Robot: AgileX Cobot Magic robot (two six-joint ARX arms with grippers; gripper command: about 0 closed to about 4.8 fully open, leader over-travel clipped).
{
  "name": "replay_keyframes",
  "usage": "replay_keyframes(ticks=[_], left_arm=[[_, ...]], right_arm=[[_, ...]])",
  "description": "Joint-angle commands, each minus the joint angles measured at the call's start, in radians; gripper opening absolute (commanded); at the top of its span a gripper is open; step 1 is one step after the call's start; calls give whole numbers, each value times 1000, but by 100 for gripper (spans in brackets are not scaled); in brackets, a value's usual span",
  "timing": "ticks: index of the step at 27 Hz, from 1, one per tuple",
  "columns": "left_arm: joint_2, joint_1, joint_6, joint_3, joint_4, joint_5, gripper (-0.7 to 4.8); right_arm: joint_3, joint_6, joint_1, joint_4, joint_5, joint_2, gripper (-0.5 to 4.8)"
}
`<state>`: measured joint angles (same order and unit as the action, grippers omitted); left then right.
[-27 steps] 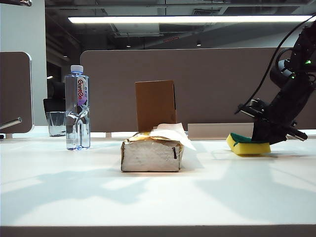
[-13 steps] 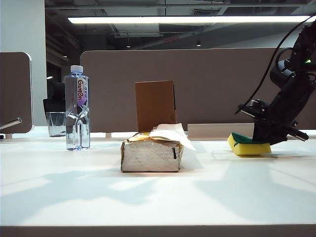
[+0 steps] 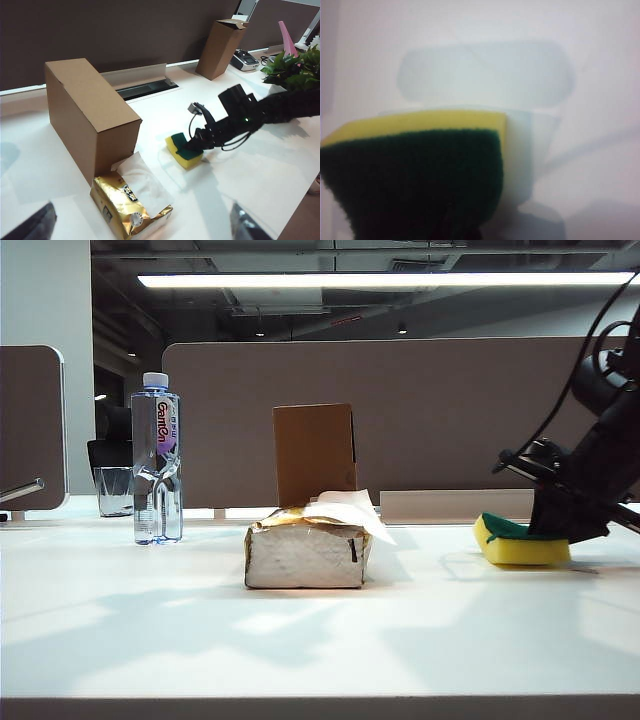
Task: Move the sponge from right to left to wipe the table, avoiding obstacles on the table, and finally reaching the bottle of mineral water.
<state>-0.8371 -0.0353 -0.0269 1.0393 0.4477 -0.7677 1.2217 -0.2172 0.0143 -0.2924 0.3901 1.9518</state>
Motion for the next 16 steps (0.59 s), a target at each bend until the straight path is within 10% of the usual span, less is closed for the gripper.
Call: replay_keyframes(ticks=[1,16], left_arm=[[13,-1,0,7,4,-19,453],[113,-1,0,7,56,-22,453]], right_arm=[[-102,-19,2,-105,-50,-19,-9],[-449,-74,13,35,-47,-242,-9]])
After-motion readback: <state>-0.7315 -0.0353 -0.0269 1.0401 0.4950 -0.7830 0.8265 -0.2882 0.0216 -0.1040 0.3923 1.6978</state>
